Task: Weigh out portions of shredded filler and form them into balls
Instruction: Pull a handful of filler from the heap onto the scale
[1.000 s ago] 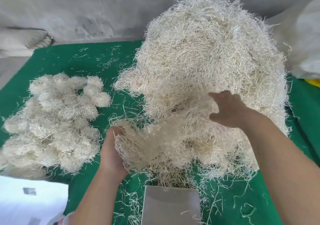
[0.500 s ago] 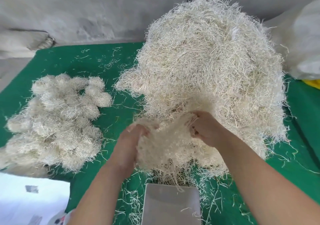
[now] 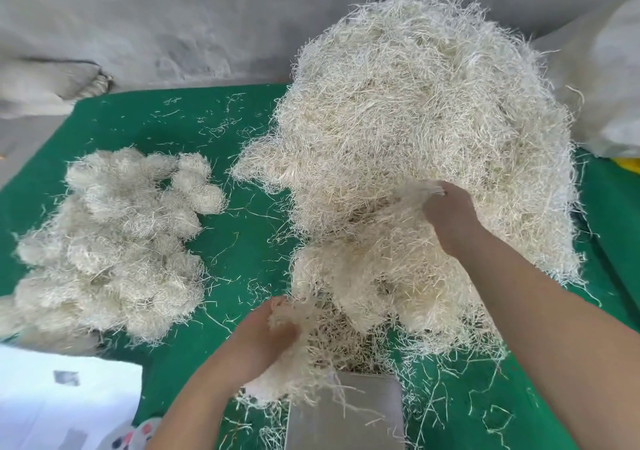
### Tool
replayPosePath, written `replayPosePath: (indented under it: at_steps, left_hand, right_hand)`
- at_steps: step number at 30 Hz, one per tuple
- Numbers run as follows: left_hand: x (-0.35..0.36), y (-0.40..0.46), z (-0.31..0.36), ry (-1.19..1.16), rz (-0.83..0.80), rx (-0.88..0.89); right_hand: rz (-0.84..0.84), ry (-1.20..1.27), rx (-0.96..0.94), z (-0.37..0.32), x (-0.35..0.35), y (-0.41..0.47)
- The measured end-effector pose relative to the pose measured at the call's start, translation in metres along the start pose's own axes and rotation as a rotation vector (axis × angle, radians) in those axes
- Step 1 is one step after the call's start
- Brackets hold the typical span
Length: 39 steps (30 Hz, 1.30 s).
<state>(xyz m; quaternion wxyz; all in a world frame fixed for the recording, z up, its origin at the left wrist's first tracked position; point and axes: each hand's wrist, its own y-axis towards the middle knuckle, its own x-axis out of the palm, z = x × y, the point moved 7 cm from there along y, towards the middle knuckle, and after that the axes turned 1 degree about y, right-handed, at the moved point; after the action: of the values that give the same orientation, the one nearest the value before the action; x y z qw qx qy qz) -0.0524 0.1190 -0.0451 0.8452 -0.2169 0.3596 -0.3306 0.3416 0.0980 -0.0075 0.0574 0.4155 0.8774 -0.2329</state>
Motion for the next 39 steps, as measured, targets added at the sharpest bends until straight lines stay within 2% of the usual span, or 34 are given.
replayPosePath:
  at_steps: [2,4,5,7,10,12,13,15,17,19,22,24,25,27,28,30,33,35,36,39]
  left_hand:
    - [-0.021,-0.002,-0.02,-0.123,0.172,-0.065]
    - [-0.036,-0.004,-0.041,-0.314,0.343,-0.203]
    - [-0.036,-0.006,-0.044,-0.41,0.369,-0.246]
    - [-0.024,-0.006,-0.034,-0.588,0.334,-0.244]
    - [-0.003,-0.006,-0.004,-0.934,0.203,-0.107]
    - [0.005,-0.008,0.012,-1.081,0.136,-0.011]
    - [0.008,-0.01,0.02,-1.132,0.084,0.042]
    - [0.012,-0.015,0.032,-1.221,-0.015,0.162]
    - [0.013,-0.021,0.04,-1.288,-0.07,0.253]
    - [0.016,-0.022,0.039,-1.291,-0.042,0.267]
    - [0.023,-0.025,0.035,-1.235,0.047,0.219]
    - [0.029,-0.029,0.033,-1.25,0.077,0.189]
    - [0.032,-0.031,0.031,-1.263,0.096,0.177]
    - [0.04,-0.035,0.029,-1.267,0.123,0.164]
    - [0.046,-0.038,0.029,-1.263,0.121,0.164]
    - [0.058,-0.044,0.031,-1.249,0.108,0.153]
    - [0.079,-0.05,0.029,-1.154,0.06,0.079]
    - [0.096,-0.052,0.026,-0.958,-0.035,0.006]
    - [0.101,-0.055,0.022,-0.909,-0.072,-0.025]
    - [0.107,-0.061,0.006,-1.138,-0.153,-0.077]
  right_hand:
    - [0.024,-0.029,0.007,0.005,-0.009,0.008]
    - [-0.068,-0.155,-0.044,0.005,-0.004,0.006]
    - [-0.145,-0.278,-0.089,0.006,0.003,0.001]
    - [-0.309,-0.605,-0.195,0.007,0.017,-0.008]
    - [-0.586,-0.976,-0.305,-0.006,0.025,-0.031]
    - [-0.655,-1.086,-0.374,-0.03,0.013,-0.039]
    - [-0.632,-1.104,-0.394,-0.046,0.001,-0.04]
    - [-0.506,-1.087,-0.38,-0.079,-0.033,-0.032]
    - [-0.45,-0.943,-0.296,-0.102,-0.074,-0.023]
    - [-0.444,-0.728,-0.195,-0.109,-0.109,-0.02]
    - [-0.376,-0.659,-0.038,-0.095,-0.145,-0.014]
    - [-0.335,-0.707,0.087,-0.081,-0.157,-0.017]
    - [-0.317,-0.8,0.081,-0.076,-0.159,-0.021]
    - [-0.242,-1.052,-0.107,-0.073,-0.148,-0.041]
    - [-0.247,-1.091,-0.251,-0.07,-0.129,-0.062]
    - [-0.389,-0.893,-0.4,-0.049,-0.075,-0.113]
    - [-0.703,-0.638,-0.321,0.012,0.012,-0.186]
    - [-0.823,-0.514,-0.244,0.049,0.045,-0.221]
    - [-0.83,-0.406,-0.205,0.061,0.051,-0.231]
    - [-0.715,-0.184,-0.18,0.08,0.043,-0.24]
